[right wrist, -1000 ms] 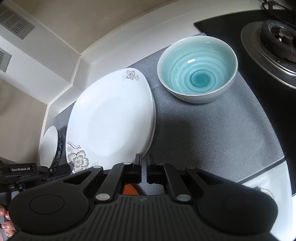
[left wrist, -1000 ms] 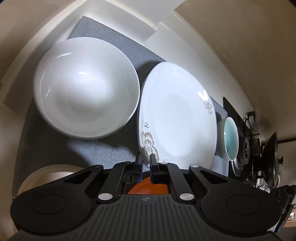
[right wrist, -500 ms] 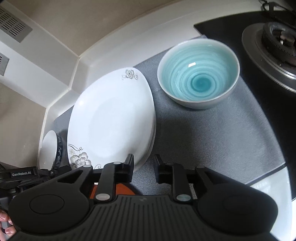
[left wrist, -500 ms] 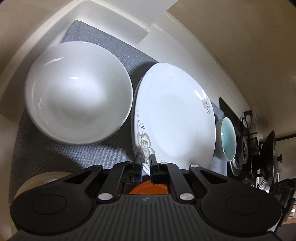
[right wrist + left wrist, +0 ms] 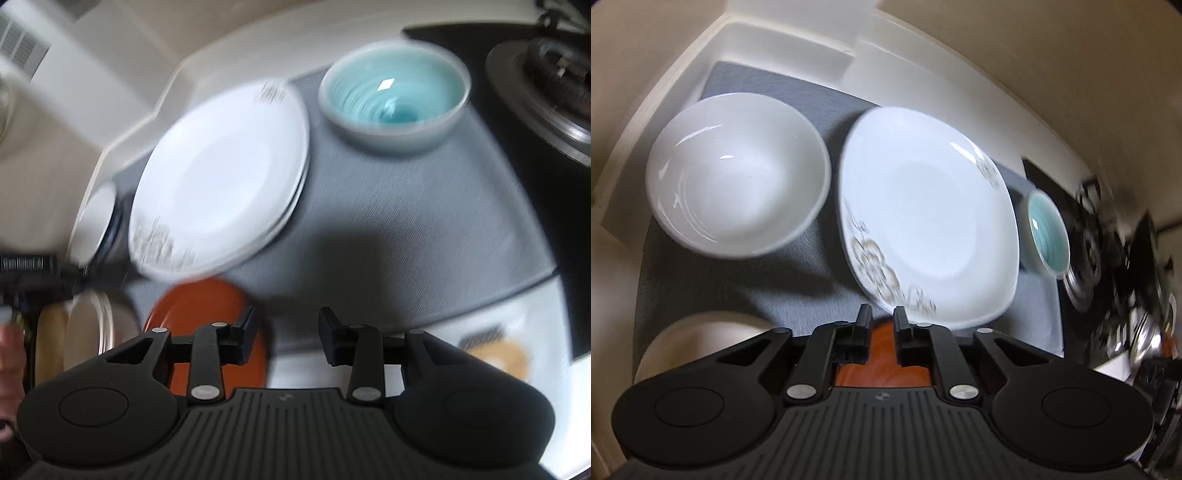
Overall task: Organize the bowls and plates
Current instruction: 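Open both grippers and move them to the brown plate rim, grasp, then lift the brown plate with both grippers toward the white plate stack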
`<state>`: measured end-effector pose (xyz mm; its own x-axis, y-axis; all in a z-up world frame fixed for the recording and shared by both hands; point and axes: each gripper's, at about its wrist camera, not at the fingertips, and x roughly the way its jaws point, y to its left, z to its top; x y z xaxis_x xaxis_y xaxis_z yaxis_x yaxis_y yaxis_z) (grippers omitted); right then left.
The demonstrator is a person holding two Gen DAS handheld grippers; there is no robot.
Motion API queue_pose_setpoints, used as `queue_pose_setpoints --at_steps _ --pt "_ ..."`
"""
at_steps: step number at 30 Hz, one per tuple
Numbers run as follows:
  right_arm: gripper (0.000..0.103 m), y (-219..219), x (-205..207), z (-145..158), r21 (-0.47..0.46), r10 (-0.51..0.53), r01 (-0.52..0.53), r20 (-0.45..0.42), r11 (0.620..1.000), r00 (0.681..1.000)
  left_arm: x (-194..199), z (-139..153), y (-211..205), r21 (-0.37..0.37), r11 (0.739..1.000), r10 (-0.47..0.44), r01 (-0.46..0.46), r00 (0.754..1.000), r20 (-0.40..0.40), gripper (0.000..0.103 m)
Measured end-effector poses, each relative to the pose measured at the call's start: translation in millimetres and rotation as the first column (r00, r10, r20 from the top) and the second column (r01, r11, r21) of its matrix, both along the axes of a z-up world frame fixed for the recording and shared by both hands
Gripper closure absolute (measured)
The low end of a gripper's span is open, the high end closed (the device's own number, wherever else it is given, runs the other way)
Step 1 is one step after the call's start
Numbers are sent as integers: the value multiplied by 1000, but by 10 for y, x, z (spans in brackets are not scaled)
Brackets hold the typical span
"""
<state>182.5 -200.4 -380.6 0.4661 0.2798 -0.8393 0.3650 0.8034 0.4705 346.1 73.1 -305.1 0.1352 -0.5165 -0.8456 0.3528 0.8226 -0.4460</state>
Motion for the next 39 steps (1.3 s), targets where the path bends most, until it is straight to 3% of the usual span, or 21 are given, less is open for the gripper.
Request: queue_pose_setpoints --at_steps 3,5,6,9,13,16,21,23,25,27,28,30,33,36,39 --pt "65 162 -33 -55 -43 57 -56 19 997 998 -183 13 -93 61 995 -80 78 996 31 89" --pt "89 258 -33 -65 -85 128 -125 24 988 992 -269 -24 -151 92 989 -122 119 992 20 87" --pt "96 288 -44 -57 -127 142 -138 23 982 990 -299 -45 -182 109 985 -133 131 991 11 87" --pt "97 207 -164 6 -200 146 -137 31 970 989 -378 -74 -334 152 973 -174 172 985 -1 87" --pt "98 -164 -378 91 -209 33 -21 53 978 998 -521 -118 -636 208 944 -260 254 966 1 82" --pt "96 -324 -550 70 -182 -47 56 53 982 997 -625 -266 -865 235 920 -313 315 949 -47 77" --pt "95 -322 -735 30 -157 -95 108 84 982 992 -633 -519 -1038 219 912 -331 348 937 -111 67" --pt "87 -319 -790 27 -167 -96 112 98 980 990 -608 -567 -1066 205 918 -319 341 939 -133 67" --pt "67 -321 -839 -18 -158 -111 126 102 979 989 -604 -641 -1108 177 921 -323 347 934 -152 64" --pt "66 -344 -905 -84 -130 -127 142 119 981 985 -612 -733 -1162 157 926 -323 343 936 -140 61" --pt "66 -356 -926 -97 -122 -130 146 130 982 983 -626 -776 -1212 160 922 -334 353 933 -133 63" --pt "70 -354 -950 -113 -129 -129 147 140 981 982 -704 -819 -1335 201 901 -371 385 923 -104 93" --pt "95 -371 -1027 -124 -170 -140 163 136 972 981 -783 -917 -1397 226 899 -368 376 927 -79 94" --pt "96 -472 -1121 -154 -90 -192 206 143 974 971 -779 -1007 -1380 185 921 -323 342 938 -126 95" --pt "96 -485 -1176 -158 -69 -207 218 141 974 968 -775 -1058 -1377 143 941 -283 306 946 -161 96"
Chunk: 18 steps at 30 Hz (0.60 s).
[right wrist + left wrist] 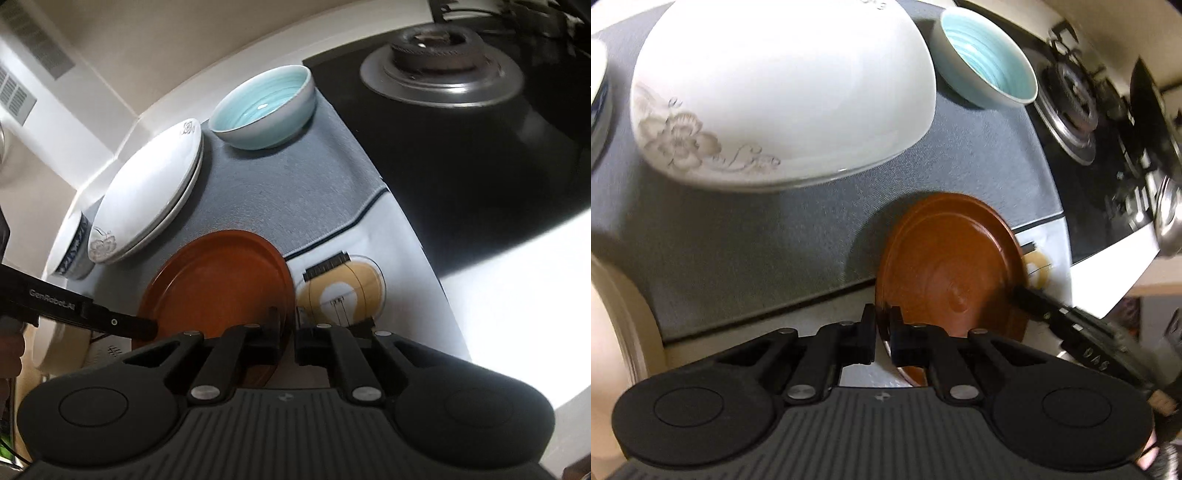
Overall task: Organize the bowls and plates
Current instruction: 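Lift the brown plate with both grippers toward the white plate stack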
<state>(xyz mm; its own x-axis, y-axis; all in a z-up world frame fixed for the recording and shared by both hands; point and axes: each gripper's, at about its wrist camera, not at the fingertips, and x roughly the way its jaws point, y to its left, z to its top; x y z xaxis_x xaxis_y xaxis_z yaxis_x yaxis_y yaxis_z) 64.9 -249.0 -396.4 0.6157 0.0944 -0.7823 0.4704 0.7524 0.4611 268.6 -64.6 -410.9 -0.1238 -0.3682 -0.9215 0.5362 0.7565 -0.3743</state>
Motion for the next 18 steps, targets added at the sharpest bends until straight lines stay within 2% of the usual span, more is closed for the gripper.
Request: queue_pose_setpoints --at_steps 5,11,13,16,18 --pt "96 51 50 99 -42 24 -24 4 999 1000 37 16 -56 -17 1000 26 -26 1000 -12 97" --pt "97 -16 43 256 54 -31 28 55 998 998 79 190 -41 -59 996 67 -67 998 2 97" --pt "97 32 96 348 31 -19 17 62 999 998 113 257 24 -59 994 92 -91 996 0 97" --pt "98 115 169 492 -30 1 1 69 1000 998 109 278 23 -48 996 81 -80 996 23 97" --pt "98 127 220 564 -37 -6 9 80 999 997 150 359 53 -37 997 71 -70 997 33 96"
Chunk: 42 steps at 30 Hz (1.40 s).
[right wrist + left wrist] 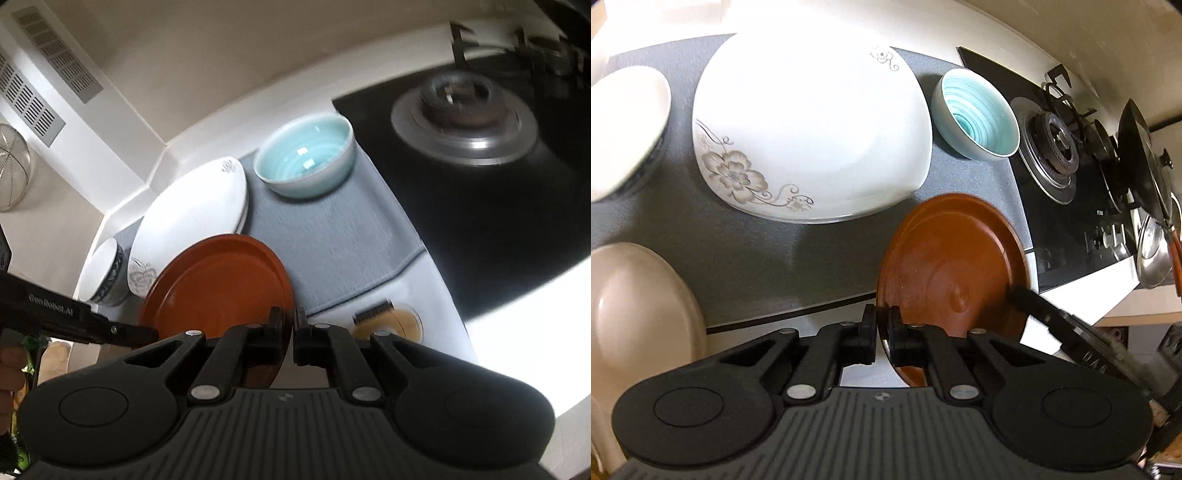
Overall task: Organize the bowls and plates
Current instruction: 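Lift the brown plate with both grippers toward the white plate stack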
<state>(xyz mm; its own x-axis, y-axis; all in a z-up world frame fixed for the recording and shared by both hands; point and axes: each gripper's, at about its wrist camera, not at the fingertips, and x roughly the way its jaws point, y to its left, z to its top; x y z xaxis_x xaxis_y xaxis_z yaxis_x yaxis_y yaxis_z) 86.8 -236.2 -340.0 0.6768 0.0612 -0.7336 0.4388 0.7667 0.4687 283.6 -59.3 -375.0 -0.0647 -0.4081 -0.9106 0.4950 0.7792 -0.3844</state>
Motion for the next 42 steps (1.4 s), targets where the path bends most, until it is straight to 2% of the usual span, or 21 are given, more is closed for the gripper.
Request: queue_pose_setpoints --at_steps 2,5,9,14,20,24,32,35,42 --pt "98 -14 50 75 11 -14 13 7 1000 1000 -20 61 1 2 1000 12 -12 1000 5 96" --pt "99 7 154 248 -4 -7 7 28 1000 1000 39 400 155 -5 999 48 -48 999 21 96" --pt "99 50 369 446 -61 11 -8 47 998 999 143 681 283 -62 995 85 -80 994 76 96" --pt "98 61 645 580 -56 19 -14 80 998 997 337 859 454 -132 980 165 -151 981 103 96" --pt "98 241 917 605 -143 38 -29 57 989 998 468 779 496 -115 977 191 -178 974 117 96" --pt "99 269 997 532 -161 27 -17 60 987 998 539 633 443 -89 982 180 -169 975 128 96" --pt "98 197 1098 484 -205 92 -68 113 977 989 663 517 515 -135 971 213 -196 970 120 96" --pt "98 189 1252 464 -220 93 -72 90 973 992 720 510 535 -145 965 234 -217 966 111 96" --pt "98 280 1579 493 -302 137 -108 77 947 988 872 678 593 -170 959 257 -225 945 202 96"
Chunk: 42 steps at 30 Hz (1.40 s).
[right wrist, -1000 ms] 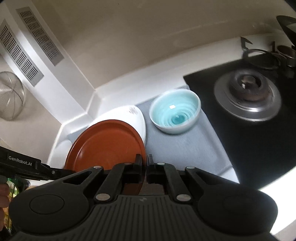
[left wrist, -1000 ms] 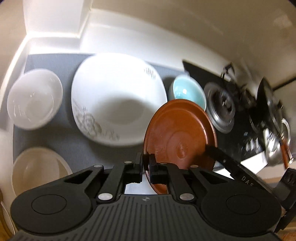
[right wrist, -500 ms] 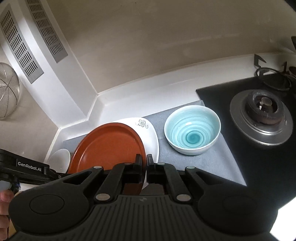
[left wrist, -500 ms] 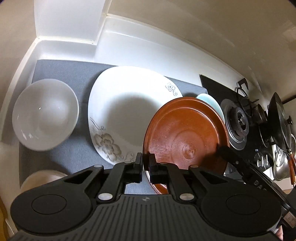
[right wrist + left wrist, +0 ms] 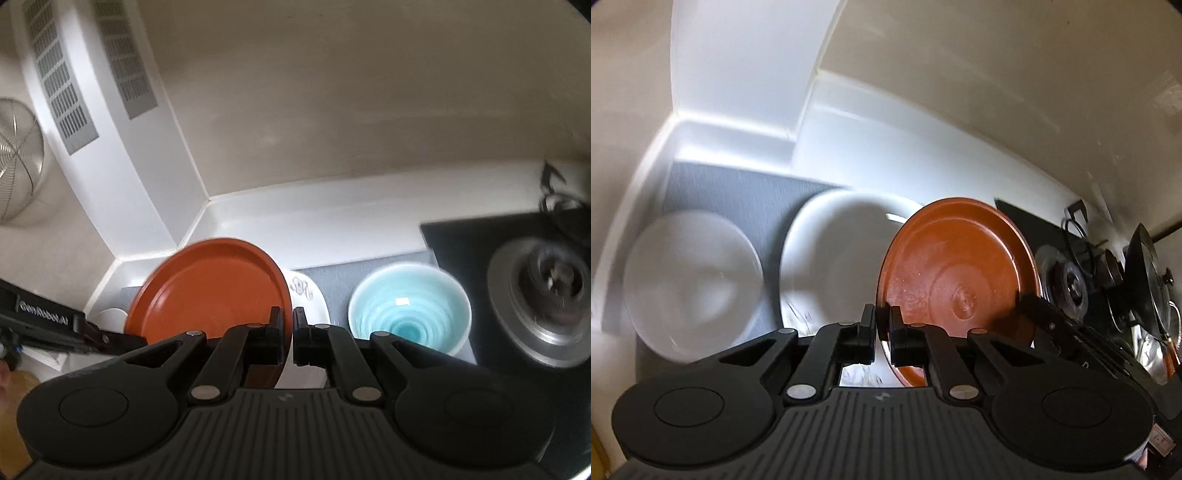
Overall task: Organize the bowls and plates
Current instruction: 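Lift the brown plate with both grippers toward the white plate stack, then lower the brown plate onto the white plates with both grippers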
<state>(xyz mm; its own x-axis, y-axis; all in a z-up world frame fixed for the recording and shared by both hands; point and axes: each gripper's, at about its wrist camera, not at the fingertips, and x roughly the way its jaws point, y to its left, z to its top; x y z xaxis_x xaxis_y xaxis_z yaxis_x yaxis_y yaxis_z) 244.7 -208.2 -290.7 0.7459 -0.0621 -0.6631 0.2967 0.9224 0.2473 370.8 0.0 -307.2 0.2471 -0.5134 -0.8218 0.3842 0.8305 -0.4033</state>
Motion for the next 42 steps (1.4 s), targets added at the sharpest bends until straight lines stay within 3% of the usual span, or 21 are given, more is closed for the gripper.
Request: queue_pose_setpoints --at_steps 4,8,14,21,30,35,38,42 --pt "97 -56 188 -41 56 -6 7 -22 998 1000 109 82 20 8 1000 0 -1 999 35 96" --pt "97 -157 362 -208 124 -37 47 -85 991 996 262 77 14 -12 1000 -28 28 999 16 96" --pt "96 -150 581 -457 199 -31 63 -161 978 986 420 -52 -162 70 997 -19 14 997 72 96" --pt "95 -97 680 -642 155 -46 82 -221 984 974 498 -245 -267 103 995 -26 19 997 68 96" --pt "96 5 691 -773 74 -50 73 -274 995 960 590 -670 -334 155 987 -28 31 999 -22 91" --pt "96 54 702 -764 28 -52 62 -271 998 961 575 -704 -349 164 986 -44 41 999 12 91" --pt "95 75 697 -761 7 -52 56 -271 998 961 508 -681 -398 207 976 -77 62 995 65 91" --pt "88 61 681 -751 23 -63 71 -265 997 962 443 -648 -418 221 971 -105 87 992 71 90"
